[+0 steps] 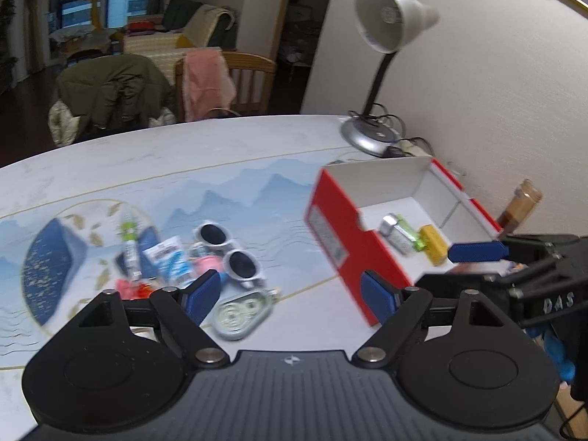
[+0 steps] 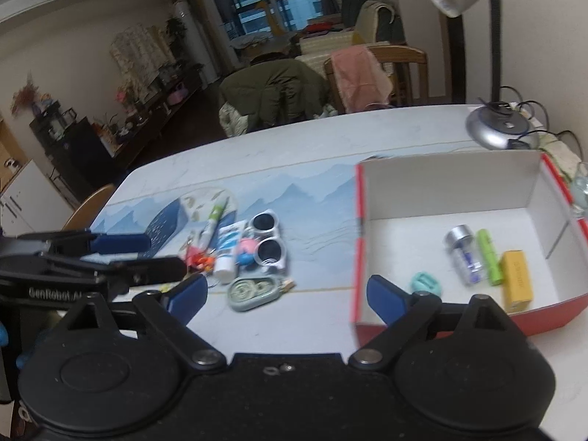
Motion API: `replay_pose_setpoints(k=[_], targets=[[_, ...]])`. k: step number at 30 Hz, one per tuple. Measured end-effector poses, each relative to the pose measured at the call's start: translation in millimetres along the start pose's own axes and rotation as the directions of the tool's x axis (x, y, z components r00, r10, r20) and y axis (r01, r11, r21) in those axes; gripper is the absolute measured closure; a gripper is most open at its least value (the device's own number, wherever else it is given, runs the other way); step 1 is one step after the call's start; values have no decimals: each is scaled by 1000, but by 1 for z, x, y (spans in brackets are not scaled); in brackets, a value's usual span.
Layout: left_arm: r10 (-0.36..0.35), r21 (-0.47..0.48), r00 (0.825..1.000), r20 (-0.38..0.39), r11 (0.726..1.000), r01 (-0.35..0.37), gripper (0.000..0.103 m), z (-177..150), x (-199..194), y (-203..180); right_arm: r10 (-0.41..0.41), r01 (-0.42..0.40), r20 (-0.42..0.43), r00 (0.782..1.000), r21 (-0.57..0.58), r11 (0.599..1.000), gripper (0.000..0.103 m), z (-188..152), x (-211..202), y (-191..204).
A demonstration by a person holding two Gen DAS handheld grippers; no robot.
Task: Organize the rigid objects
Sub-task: 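Withdraw both tools from the box toward the remaining items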
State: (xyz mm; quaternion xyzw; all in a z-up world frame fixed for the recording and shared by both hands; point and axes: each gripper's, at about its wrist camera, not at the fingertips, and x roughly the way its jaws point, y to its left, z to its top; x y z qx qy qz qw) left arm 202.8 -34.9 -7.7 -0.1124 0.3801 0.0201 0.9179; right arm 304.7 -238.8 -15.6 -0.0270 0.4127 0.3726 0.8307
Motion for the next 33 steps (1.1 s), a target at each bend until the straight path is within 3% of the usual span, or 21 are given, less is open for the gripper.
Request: replay_pose_setpoints(k=[2,7,16,29,33], targets=[[17,-8,1000,5,1000,-17,17,-3,-3,13,5,-5,-13,1000,-5,1000,9,-3,7,11],[49,-41,999,9,998,-49,2,-12,-7,42,7,-8,-40,999,-12,1000,9,-10,25,37],[137,-85,990,21,987,-134,1,-36,-1,91,-40,40,-80,996,-4,999,9,-17,61,64],[133,-80,990,-44,987,-136,1,-69,35,119,-169,180,-140,976,71,981,10,-14,136,71],[135,-70,989,-66,988,-140,1,-71,48,122,-210,234,-162,964,149,961,11,-12,156,64]])
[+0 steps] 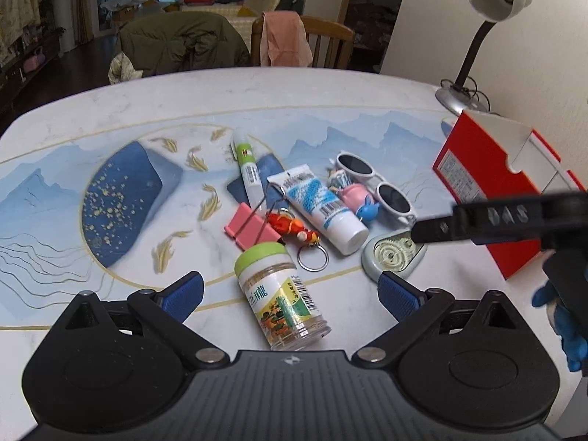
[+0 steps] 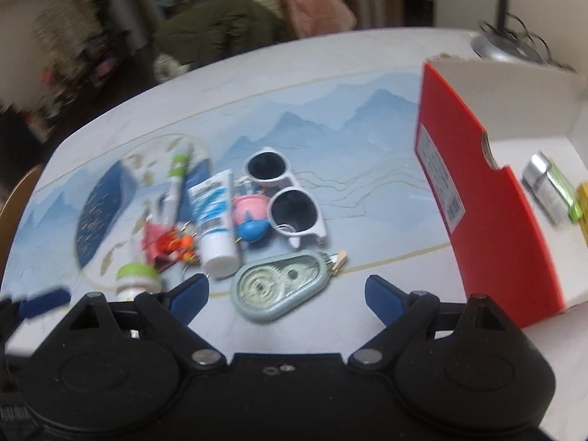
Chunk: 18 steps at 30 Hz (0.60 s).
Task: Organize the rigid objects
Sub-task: 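Withdraw both tools from the box toward the remaining items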
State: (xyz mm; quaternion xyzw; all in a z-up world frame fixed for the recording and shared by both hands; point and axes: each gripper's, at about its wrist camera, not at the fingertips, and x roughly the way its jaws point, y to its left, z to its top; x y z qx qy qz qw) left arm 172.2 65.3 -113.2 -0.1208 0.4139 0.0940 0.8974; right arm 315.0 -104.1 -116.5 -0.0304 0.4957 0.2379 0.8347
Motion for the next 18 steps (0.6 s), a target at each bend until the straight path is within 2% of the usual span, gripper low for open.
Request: replay_pose_setpoints(k=[10,18], targets=[[17,15,1000,-21,1000,-17,1,1,22,2,-131,132,-18,991,71,989,12,12,38,4],[39,16,998,-50,999,-38,1,0,36,6,-183,184,-28,983,44,982,13,14,54,9]])
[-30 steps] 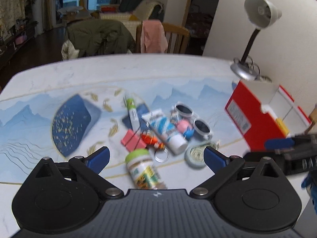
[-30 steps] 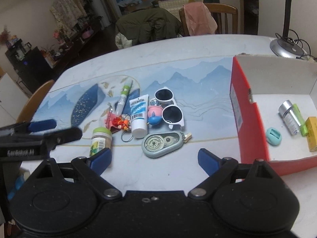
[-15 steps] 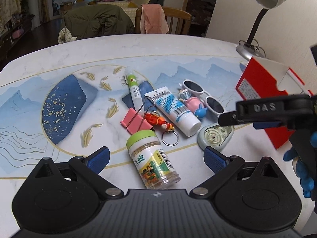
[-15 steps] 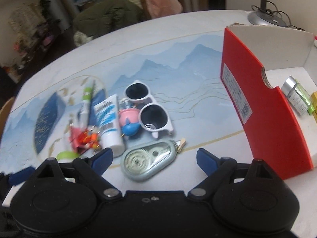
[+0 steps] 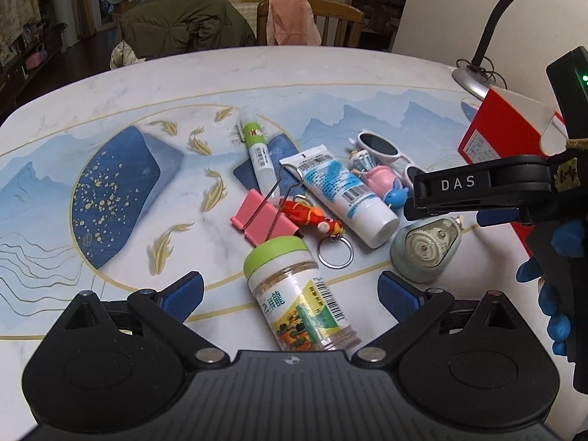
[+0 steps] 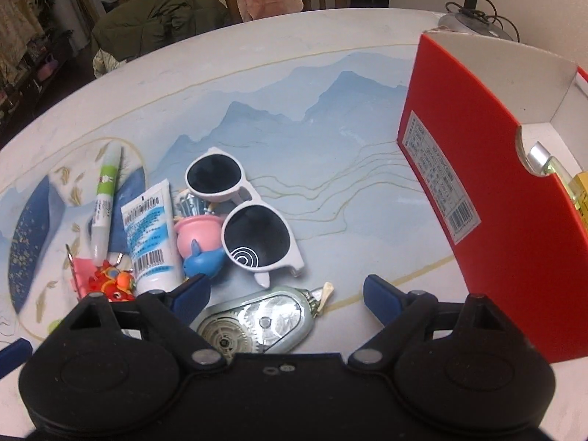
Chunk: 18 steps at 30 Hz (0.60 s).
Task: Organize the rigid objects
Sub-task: 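Withdraw both tools from the box toward the remaining items, then grasp the green-lidded vitamin jar with the left tool while the right tool grasps the tape roller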
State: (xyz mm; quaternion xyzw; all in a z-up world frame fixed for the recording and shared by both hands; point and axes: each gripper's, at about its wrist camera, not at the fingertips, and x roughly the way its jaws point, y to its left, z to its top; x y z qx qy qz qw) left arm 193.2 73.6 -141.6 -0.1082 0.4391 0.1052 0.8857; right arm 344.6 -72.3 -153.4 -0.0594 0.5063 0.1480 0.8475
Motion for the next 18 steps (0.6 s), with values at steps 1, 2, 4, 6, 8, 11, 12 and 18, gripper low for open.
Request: replay_pose_setpoints(k=[1,2,4,6,8,11,12,18], targets=[[3,-2,1000,-3,1000,-3,1,0,1,1,-1,1,-5,1000,-5,1000,13,-1,2,1],[3,-4,1000,-6,1000,-3,1,0,2,1,-5,5,-9,1000,-10,1000,14,-2,4,2],[3,-7,1000,-8,1000,-3,1,-1,4,2,-9,9,-3,1000,-20,1000,14,-3,4,5],[1,-10,1000,-12,1000,-1,2,-1,6,3,-7,7,0,1000,-30,1000,14,-4,4,7],[6,-6,1000,-15,1000,-6,2,-2,8,3,-3,3,2,1000,-37,999,14,-6,3,8],[2,-10,1000,-19,1000,-2,2,-2,10,4,-6,5,-13,1000,-60,998,15,-13,4,9],[3,-8,1000,-19,1000,-3,2,-3,11,4,-6,5,-18,1000,-66,998,15,-16,5,8],[15,6,1000,-26,1000,-15,3,-4,16,3,1,-2,-12,1000,-108,994,15,-33,-6,3]])
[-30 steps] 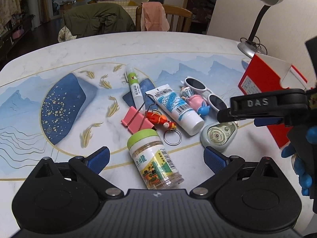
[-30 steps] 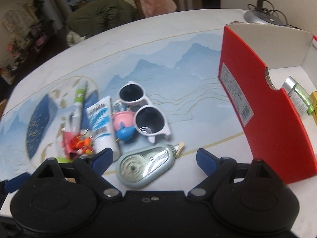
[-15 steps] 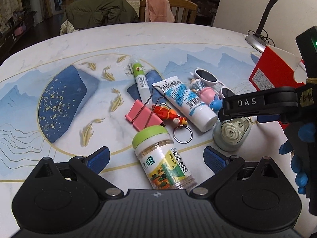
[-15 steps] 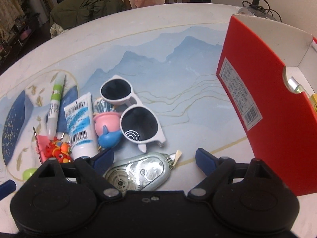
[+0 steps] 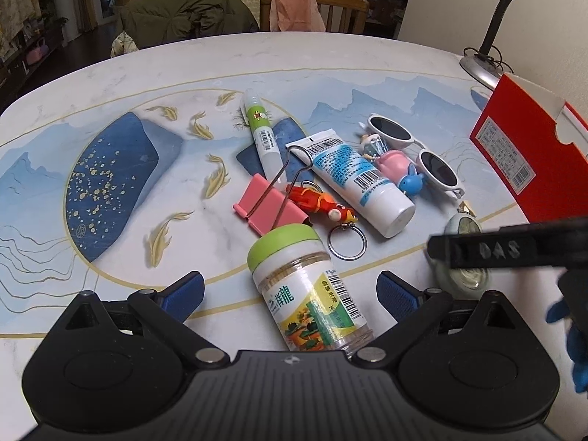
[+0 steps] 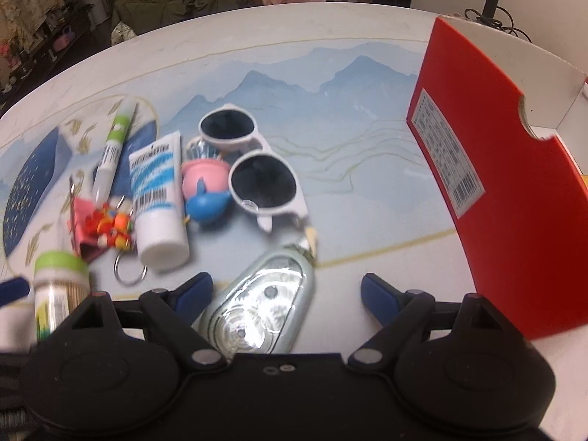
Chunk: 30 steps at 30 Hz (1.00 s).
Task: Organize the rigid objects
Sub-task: 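Grasp the green-lidded vitamin jar with the left tool while the right tool grasps the tape roller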
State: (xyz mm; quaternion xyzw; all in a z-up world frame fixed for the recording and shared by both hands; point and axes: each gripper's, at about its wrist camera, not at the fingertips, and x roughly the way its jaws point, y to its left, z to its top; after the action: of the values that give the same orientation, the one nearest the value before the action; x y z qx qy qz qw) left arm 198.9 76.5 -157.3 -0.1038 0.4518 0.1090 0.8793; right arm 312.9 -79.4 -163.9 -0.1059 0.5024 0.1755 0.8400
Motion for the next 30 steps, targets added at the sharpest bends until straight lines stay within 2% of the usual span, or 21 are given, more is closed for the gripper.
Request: replay_pose_setpoints(k=[2,3,9,11,14,18,21,30], targets=[[5,8,1000,-9,1000,-5,4,-2,3,-1,-1,1,0,1000,-22,1000,16,-6,-3,-1],[3,14,1000,-14,1000,-3,9,-3,4,-2,-1,1,2,1000,-35,999,17,-8,-4,-1],[15,31,1000,-24,999,-14,13,-7,8,-6,5,-2,25,1000,-108,994,29,-22,-15,-4],[19,34,1000,-18,999,-19,17,-8,7,-8,15,-10,34,999,-121,993,42,-24,-18,-5],[13,33,1000,-10,999,-13,30,-7,4,-11,29,-23,38,999,-144,989,52,-25,-21,-5],[10,37,1000,-7,999,-9,46,-8,1,-15,42,-37,35,998,-151,988,52,-26,-22,-8],[11,26,1000,-8,1000,-11,52,-9,0,-15,62,-56,39,997,-139,989,52,-28,-26,-12],[-3,-27,1000,-22,1000,2,55,-13,-11,-15,157,-153,31,987,-89,984,52,-33,-51,-29]])
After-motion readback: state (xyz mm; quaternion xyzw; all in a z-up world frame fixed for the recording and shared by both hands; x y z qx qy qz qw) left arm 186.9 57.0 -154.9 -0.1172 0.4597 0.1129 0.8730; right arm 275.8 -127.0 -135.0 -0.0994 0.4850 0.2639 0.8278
